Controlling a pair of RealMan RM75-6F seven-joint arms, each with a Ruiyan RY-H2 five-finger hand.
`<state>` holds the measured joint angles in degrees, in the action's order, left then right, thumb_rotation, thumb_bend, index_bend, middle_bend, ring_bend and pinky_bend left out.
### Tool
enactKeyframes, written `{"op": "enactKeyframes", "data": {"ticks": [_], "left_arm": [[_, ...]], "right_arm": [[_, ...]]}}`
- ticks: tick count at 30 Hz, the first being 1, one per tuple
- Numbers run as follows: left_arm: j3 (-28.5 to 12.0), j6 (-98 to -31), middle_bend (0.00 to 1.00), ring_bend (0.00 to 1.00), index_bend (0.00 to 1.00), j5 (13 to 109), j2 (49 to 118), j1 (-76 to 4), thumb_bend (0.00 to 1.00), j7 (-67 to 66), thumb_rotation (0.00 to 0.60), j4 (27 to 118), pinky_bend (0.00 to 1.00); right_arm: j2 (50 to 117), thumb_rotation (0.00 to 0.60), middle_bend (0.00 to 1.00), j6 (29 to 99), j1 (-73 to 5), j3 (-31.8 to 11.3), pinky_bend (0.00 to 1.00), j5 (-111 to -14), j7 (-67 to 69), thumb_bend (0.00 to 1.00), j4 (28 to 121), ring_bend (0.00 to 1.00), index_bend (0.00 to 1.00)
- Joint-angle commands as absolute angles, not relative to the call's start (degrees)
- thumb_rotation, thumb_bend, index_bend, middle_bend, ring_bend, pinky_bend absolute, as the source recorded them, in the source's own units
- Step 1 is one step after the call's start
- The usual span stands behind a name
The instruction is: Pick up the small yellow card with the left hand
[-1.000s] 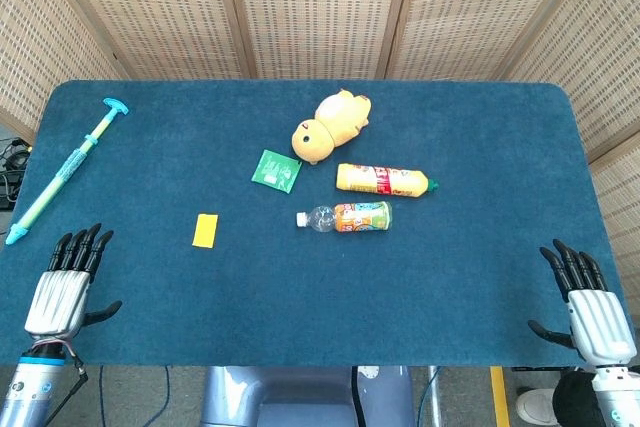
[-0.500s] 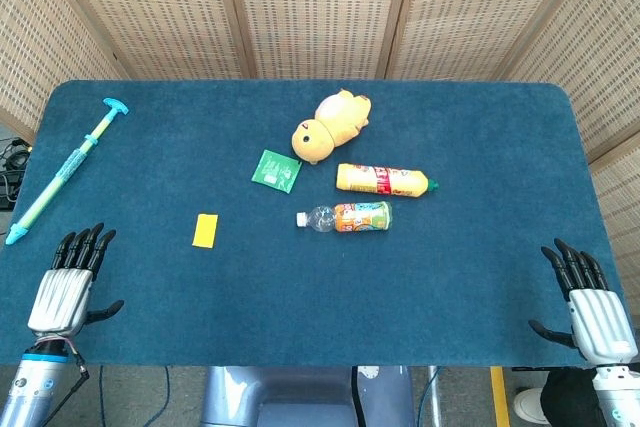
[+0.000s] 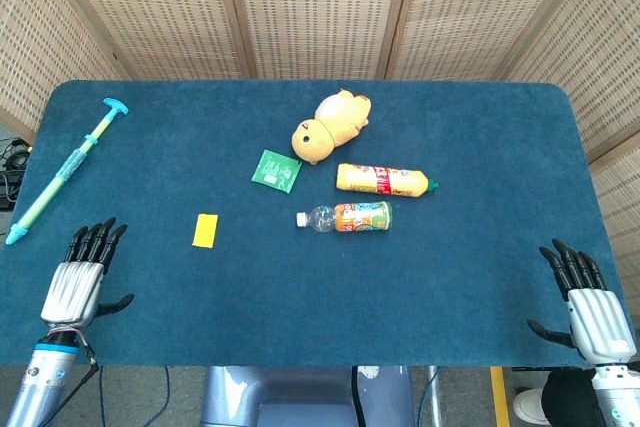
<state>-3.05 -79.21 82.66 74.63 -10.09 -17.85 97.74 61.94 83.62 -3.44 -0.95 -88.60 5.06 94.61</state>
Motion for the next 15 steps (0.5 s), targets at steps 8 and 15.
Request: {"op": "enactKeyframes", "data": {"ticks": [8, 15], "left_arm": [[-8.07, -66.97, 0.00, 0.00, 0.00, 74.02, 81.02, -18.75, 0.30, -21.42, 0.600, 91.08, 0.00], [-10.03, -62.79, 0.00, 0.00, 0.00, 69.91, 87.00, -23.49, 0.32, -24.04, 0.600, 84.03, 0.00]], "right_arm": [[61.98, 0.600, 0.00, 82.64, -3.85, -1.01, 0.00, -88.12, 5.19, 0.00, 94.54, 0.00, 0.00], [61.98, 0.600, 0.00, 81.81, -4.18, -1.07, 0.00, -87.62, 5.67, 0.00, 94.37, 0.00, 0.00]]}}
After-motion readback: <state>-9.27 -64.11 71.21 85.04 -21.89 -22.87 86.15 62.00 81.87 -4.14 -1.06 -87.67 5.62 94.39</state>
